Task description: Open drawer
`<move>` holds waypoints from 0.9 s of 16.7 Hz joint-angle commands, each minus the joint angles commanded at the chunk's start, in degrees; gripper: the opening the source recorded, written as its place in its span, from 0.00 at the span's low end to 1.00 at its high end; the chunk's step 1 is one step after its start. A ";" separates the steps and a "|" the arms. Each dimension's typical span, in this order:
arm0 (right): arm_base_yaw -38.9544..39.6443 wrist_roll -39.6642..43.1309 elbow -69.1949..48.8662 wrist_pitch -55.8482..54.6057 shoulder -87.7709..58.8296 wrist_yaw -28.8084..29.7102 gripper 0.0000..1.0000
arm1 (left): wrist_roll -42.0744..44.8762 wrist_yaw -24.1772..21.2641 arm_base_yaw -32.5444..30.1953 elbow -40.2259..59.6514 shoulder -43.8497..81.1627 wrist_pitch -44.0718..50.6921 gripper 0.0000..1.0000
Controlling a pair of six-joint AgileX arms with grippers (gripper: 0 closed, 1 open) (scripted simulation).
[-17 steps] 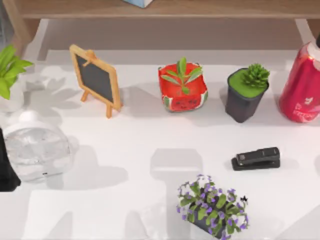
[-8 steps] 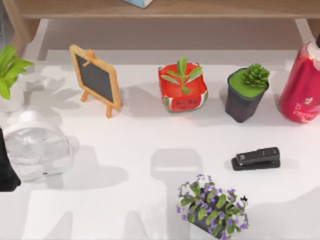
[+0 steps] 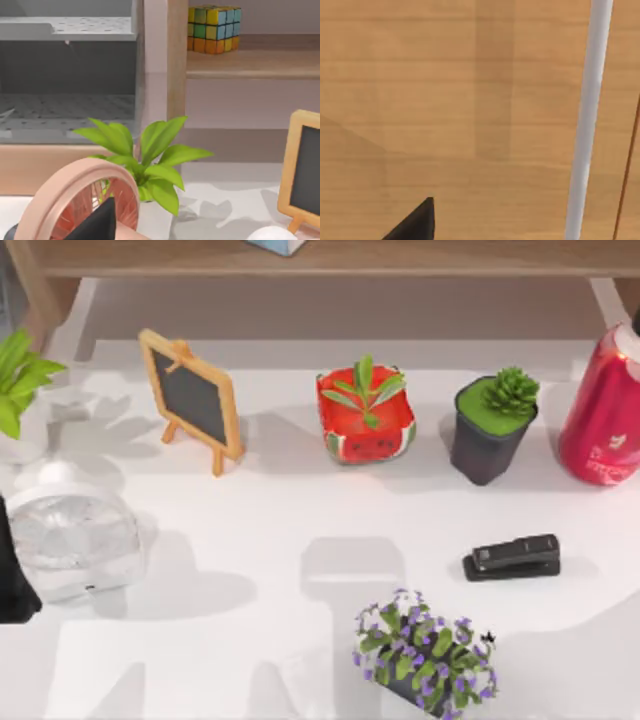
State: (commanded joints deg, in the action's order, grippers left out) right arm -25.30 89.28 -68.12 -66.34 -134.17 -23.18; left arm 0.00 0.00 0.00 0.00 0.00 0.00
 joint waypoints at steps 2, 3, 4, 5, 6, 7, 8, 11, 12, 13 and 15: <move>0.33 0.01 -1.40 0.75 -0.65 0.34 1.00 | 0.00 0.00 0.00 0.00 0.00 0.00 1.00; 0.34 0.01 -1.45 0.78 -0.67 0.35 1.00 | 0.00 0.00 0.00 0.00 0.00 0.00 1.00; 0.34 0.01 -1.45 0.78 -0.67 0.35 1.00 | 0.00 0.00 0.00 0.00 0.00 0.00 1.00; 0.34 0.01 -1.45 0.78 -0.67 0.35 1.00 | 0.00 0.00 0.00 0.00 0.00 0.00 1.00; 0.34 0.01 -1.45 0.78 -0.67 0.35 0.92 | 0.00 0.00 0.00 0.00 0.00 0.00 1.00; 0.34 0.01 -1.45 0.78 -0.67 0.35 0.85 | 0.00 0.00 0.00 0.00 0.00 0.00 1.00; 0.34 0.01 -1.45 0.78 -0.67 0.35 0.77 | 0.00 0.00 0.00 0.00 0.00 0.00 1.00; 0.34 0.01 -1.45 0.78 -0.67 0.35 0.55 | 0.00 0.00 0.00 0.00 0.00 0.00 1.00; 0.34 0.01 -1.45 0.78 -0.67 0.35 0.47 | 0.00 0.00 0.00 0.00 0.00 0.00 1.00; 0.34 0.01 -1.45 0.78 -0.67 0.35 0.40 | 0.00 0.00 0.00 0.00 0.00 0.00 1.00; 0.34 0.01 -1.45 0.78 -0.67 0.35 0.25 | 0.00 0.00 0.00 0.00 0.00 0.00 1.00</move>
State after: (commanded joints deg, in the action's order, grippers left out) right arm -24.96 89.29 -69.57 -65.56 -134.84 -22.83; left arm 0.00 0.00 0.00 0.00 0.00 0.00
